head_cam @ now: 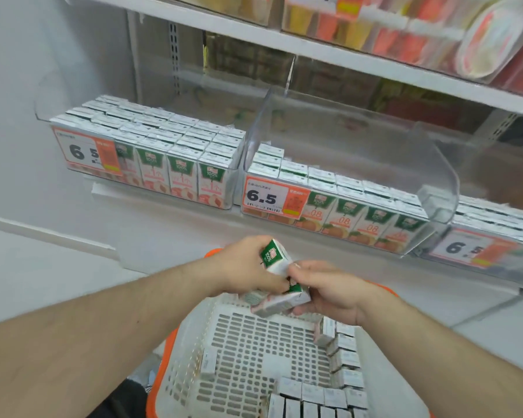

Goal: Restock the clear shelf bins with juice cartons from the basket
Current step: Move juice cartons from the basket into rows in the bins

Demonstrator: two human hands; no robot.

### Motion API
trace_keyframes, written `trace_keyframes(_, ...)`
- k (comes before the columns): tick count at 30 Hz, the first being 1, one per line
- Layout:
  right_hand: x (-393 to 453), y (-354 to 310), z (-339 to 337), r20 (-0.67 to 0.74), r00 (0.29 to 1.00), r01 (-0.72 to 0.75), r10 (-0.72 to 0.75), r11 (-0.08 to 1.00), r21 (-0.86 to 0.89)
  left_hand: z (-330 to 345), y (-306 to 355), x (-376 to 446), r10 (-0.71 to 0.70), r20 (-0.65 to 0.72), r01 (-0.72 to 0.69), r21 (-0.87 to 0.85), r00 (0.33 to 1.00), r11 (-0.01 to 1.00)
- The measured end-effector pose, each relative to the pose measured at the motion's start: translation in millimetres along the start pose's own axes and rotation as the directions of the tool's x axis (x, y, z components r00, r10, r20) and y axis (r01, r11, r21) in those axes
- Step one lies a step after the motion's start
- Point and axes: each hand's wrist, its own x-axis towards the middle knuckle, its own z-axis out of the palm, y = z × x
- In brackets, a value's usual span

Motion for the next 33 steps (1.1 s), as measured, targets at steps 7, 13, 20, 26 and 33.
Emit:
trace_keyframes(7, -27, -11, -16, -0.234, 0.953, 0.163, -0.195, 0.976, -0.146, -39, 19, 2, -0.063, 0.064, 0.089, -0.636, 0.996, 0.767)
trace_keyframes(13, -44, -35, -10, -0.337, 0.851, 0.256, -0.403, 0.878, -0.403, -47, 23, -5, 0.072, 0.192, 0.003, -0.367, 0.979, 0.93)
trace_keyframes(20, -48, -59, 11, -0.32, 0.67, 0.395, -0.669, 0.687, -0.61, -34, 31, -14, 0.404, 0.213, -0.457, 0.377, 0.889, 0.806)
trace_keyframes(26, -35, -102, 20, -0.211, 0.508, 0.58, -0.835, 0.513, -0.633, -58, 29, -15, 0.579, -0.079, -0.517, 0.366, 0.811, 0.774)
trace_keyframes(33, -11, -171, 43, -0.019, 0.609, 0.568, -0.793, 0.452, -0.688, -101, 31, -26, 0.648, -0.348, -0.587, 0.276, 0.677, 0.761)
